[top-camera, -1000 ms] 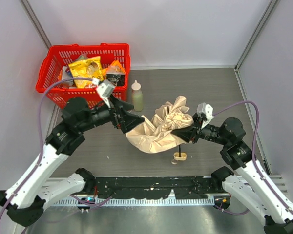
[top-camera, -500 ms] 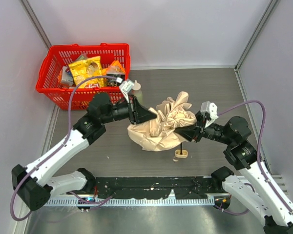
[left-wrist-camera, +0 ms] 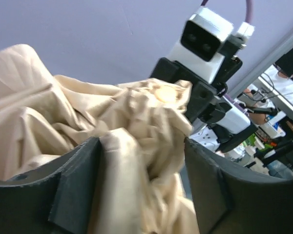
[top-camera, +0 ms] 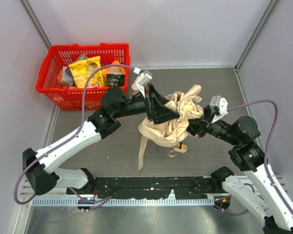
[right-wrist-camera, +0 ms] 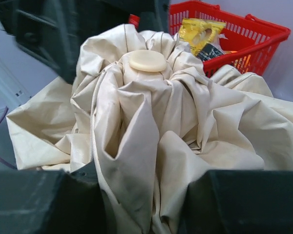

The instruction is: Put away the umbrella

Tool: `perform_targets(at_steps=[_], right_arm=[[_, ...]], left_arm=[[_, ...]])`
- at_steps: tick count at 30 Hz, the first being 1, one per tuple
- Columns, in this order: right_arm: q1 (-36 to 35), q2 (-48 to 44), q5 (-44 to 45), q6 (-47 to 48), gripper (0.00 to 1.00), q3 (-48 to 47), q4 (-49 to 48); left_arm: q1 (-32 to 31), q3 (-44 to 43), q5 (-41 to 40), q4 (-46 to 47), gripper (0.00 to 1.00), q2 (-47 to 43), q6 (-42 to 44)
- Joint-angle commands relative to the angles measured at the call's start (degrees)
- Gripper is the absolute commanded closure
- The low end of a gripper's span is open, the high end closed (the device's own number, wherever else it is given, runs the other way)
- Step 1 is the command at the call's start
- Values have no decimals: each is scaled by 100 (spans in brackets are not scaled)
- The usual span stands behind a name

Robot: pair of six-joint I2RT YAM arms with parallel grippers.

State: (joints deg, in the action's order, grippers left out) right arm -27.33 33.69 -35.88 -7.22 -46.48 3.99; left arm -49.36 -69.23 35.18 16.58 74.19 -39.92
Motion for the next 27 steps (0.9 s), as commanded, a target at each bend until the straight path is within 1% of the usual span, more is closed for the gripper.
perform_targets(at_steps=[1,3,4,5,6,7,9,10,11,12,13,14,15,17,18,20,22,25,26,27], right_arm=[[-27,-21,634,-165,99,-274,30],[-27,-161,1020,-95,99,-257,233],[-27,-240,1282,-69,99,-256,382],[-27,-266,1433,-43,99,-265,436],[-27,-284,1809,-60,99,-300,549],[-27,-284,1952,-112,99,-318,594],[-27,-223,2312,-200,99,-397,664],[-27,-205,2566,-235,99,-414,647],[-27,-240,2829,-314,99,-406,586],[-35,-249,2945,-341,99,-319,403],[-27,-310,3207,-428,99,-274,288],[-18,-311,3340,-455,99,-196,130],[-26,-285,3524,-516,99,-186,76],[-27,-197,3770,-534,99,-177,-64],[-27,-153,3833,-578,99,-169,-169],[-18,-82,4044,-605,99,-195,-249],[-18,-56,4194,-587,99,-204,-363],[-27,-56,4089,-526,99,-230,-592],[-27,-38,4080,-526,99,-247,-575],[-27,-29,4063,-500,99,-274,-557]], left_arm=[[93,-283,-756,-986,16,-712,589],[199,-380,-1475,-1856,1,-1063,862],[234,-415,-1818,-2286,0,-1265,985],[252,-424,-2178,-2613,0,-1485,1039],[252,-390,-2452,-2807,0,-1652,1083],[252,-320,-2585,-2931,0,-1863,1074],[243,-118,-2945,-3125,0,-2197,847],[252,-65,-3251,-3317,1,-2329,698],[252,-29,-3463,-3519,5,-2452,461],[252,32,-3848,-3730,8,-2567,207],[252,146,-3948,-3784,12,-2655,21],[252,286,-3914,-3706,15,-2743,-233],[252,479,-3731,-3506,15,-2787,-522],[243,1023,-3073,-2515,9,-2692,-1418],[252,1200,-2774,-1962,7,-2534,-1822],[182,1447,-2429,-1039,10,-2113,-2570],[-2,1561,-2445,-386,14,-1743,-2871],[-266,1676,-2735,589,22,-1251,-3092],[-336,1676,-2840,801,22,-1119,-3092],[-363,1650,-2876,960,21,-952,-3040]])
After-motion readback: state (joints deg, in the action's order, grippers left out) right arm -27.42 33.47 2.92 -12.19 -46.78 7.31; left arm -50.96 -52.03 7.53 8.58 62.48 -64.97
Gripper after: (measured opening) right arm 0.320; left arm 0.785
